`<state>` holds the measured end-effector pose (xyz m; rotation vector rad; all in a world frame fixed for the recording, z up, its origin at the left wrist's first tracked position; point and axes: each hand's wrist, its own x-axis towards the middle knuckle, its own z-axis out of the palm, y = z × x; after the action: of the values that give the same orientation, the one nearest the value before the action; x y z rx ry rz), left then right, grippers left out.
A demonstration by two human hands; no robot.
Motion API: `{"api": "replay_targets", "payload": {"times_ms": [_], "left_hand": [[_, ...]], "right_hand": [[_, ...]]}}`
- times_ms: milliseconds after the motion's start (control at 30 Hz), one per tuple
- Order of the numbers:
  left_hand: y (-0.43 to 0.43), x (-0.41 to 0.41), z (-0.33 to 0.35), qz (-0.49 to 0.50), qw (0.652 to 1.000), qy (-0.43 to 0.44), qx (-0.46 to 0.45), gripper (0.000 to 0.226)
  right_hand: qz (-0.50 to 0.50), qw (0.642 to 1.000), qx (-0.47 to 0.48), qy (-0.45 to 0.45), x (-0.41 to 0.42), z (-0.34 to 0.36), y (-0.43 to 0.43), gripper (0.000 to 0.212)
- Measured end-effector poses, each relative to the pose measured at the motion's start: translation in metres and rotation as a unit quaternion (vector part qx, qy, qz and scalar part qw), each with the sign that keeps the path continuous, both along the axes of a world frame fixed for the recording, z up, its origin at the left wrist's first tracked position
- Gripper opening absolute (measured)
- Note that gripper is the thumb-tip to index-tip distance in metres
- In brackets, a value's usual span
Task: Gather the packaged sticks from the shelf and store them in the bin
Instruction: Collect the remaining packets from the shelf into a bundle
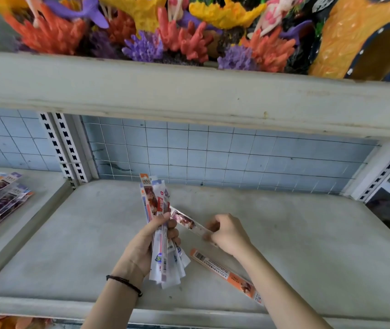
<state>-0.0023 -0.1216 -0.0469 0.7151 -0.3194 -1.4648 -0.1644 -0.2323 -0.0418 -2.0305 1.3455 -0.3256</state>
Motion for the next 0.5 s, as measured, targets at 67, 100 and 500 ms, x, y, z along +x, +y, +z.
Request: {"api": "replay_targets", "payload": {"times_ms": [67,100,500], "left_hand": [[0.001,-0.004,0.001,-0.004,0.999,-0.042,0.008,0.048],[0.001,-0.007,0.002,-0.002,0.998,-0.066,0.014,0.046],[-0.009,-0.05,0.012,0.074,0.985,-0.156,0.012,0.032]], "right_hand": [[-0.03,0.998,0.013,-0.054,-0.007,0.005,0.001,0.018],[-0.051,0.991,0.043,-0.117,-0.01,0.009,0.003,0.02],[-0.003,0.932,0.203,-0.299,-0.029,0.041,0.058,0.016]]}}
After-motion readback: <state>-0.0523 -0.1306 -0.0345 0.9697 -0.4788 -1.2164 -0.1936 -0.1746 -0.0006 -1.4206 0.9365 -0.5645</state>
